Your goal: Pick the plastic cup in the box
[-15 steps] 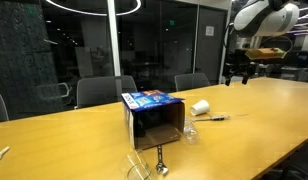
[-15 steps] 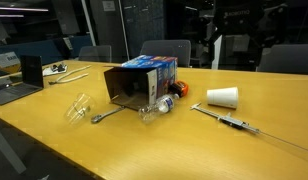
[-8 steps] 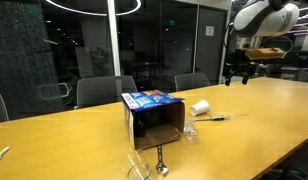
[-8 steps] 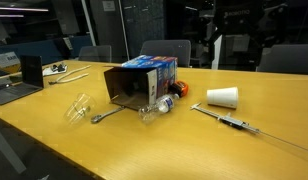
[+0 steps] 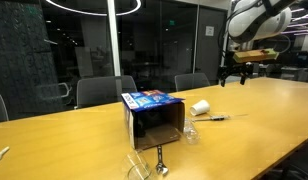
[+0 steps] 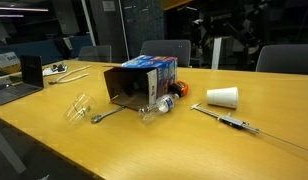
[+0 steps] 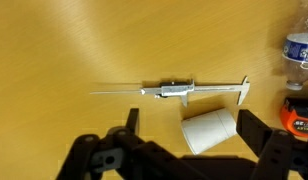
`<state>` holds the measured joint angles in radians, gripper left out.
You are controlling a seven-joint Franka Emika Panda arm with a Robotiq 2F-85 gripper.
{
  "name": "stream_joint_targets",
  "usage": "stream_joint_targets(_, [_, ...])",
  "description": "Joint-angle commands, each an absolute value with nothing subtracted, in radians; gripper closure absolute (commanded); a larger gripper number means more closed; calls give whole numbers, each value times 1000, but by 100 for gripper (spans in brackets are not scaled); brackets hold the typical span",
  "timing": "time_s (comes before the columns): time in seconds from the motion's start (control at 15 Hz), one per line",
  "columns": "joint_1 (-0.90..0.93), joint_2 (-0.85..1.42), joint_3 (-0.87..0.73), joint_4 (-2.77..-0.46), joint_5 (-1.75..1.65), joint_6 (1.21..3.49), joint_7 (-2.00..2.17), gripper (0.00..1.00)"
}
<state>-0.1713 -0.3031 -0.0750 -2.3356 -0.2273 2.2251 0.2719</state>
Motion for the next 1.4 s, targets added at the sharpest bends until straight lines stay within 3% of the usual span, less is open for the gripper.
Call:
stream_joint_targets(0.0, [-180, -361, 38, -2399, -336, 2278, 542, 0])
stream_joint_targets(0.73, [6, -370, 322, -2488, -339, 2071, 1021, 0])
stream_joint_targets(1.33, [198, -254, 356, -2449, -283, 2075, 788, 0])
